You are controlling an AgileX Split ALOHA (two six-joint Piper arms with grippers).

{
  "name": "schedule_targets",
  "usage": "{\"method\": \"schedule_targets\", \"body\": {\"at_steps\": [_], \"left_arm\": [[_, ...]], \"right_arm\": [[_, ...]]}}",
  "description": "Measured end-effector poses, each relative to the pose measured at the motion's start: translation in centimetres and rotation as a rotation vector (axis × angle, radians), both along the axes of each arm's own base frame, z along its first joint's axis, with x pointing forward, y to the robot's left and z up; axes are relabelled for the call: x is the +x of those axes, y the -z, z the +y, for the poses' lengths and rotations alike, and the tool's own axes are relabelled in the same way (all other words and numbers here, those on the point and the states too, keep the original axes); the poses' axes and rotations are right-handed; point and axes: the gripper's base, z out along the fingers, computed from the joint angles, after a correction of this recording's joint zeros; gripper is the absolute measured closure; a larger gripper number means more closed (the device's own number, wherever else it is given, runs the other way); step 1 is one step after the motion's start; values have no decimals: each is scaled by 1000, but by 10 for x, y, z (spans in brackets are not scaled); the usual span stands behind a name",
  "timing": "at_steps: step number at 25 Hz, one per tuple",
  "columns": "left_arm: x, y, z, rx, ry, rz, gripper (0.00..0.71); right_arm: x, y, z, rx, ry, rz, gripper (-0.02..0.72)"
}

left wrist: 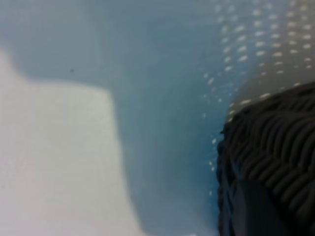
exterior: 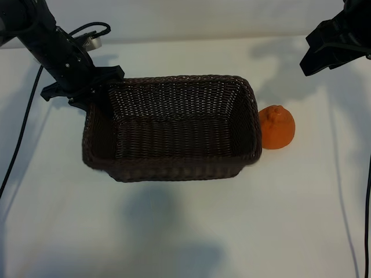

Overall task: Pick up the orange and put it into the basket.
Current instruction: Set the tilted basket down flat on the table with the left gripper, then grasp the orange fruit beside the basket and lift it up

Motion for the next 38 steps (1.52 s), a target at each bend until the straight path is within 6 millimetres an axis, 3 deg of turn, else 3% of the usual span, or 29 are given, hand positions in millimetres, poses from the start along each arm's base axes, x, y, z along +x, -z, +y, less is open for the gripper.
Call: {"method": "schedule_targets", "body": {"at_steps": [4,8,26,38], "left_arm": [[0,-1,-1,-10,-19,8,272],[0,-1,-1,-10,-27,12,185],[0,-8,-1,-13,-35,-1,168],[-15,-74,11,61,-32,-154,166]], "right_arm": [[0,0,0,1,0,0,236],[0,0,0,1,0,0,236],[0,0,0,1,0,0,236],[0,0,0,1,1,0,236]]}}
